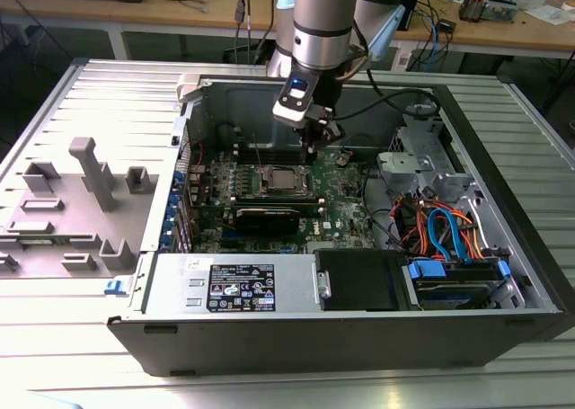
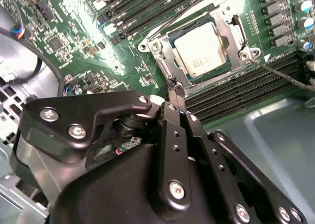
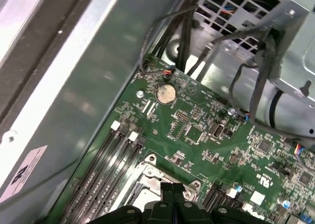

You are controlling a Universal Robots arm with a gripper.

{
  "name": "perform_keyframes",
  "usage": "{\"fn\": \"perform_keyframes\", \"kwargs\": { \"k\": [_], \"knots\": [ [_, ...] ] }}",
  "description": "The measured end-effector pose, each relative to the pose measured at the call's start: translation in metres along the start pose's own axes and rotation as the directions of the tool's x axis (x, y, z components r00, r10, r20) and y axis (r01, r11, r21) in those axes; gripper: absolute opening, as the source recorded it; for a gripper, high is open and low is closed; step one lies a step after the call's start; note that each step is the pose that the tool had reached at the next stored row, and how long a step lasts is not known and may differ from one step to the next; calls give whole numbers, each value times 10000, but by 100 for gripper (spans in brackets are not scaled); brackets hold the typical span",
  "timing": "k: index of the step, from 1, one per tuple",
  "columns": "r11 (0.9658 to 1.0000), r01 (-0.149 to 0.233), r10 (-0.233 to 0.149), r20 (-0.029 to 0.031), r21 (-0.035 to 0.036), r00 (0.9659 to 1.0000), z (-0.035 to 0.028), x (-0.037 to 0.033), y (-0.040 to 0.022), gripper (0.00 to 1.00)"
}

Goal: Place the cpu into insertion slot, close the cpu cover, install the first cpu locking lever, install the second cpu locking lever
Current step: 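Close the cpu cover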

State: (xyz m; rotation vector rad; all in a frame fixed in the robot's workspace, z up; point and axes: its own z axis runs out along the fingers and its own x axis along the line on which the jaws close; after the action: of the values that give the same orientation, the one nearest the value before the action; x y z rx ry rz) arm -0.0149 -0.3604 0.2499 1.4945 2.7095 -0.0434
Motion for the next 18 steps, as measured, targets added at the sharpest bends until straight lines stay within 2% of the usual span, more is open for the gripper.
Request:
{"fn": "perform_keyframes", "kwargs": {
  "k": [1,16,18],
  "knots": [
    [9999,149,-149,0,-7,9999,0,0,0,11],
    [9998,200,-200,12,-3,9998,3,2,1,11],
    [9990,438,-438,12,-16,9990,5,2,2,11]
  ]
}}
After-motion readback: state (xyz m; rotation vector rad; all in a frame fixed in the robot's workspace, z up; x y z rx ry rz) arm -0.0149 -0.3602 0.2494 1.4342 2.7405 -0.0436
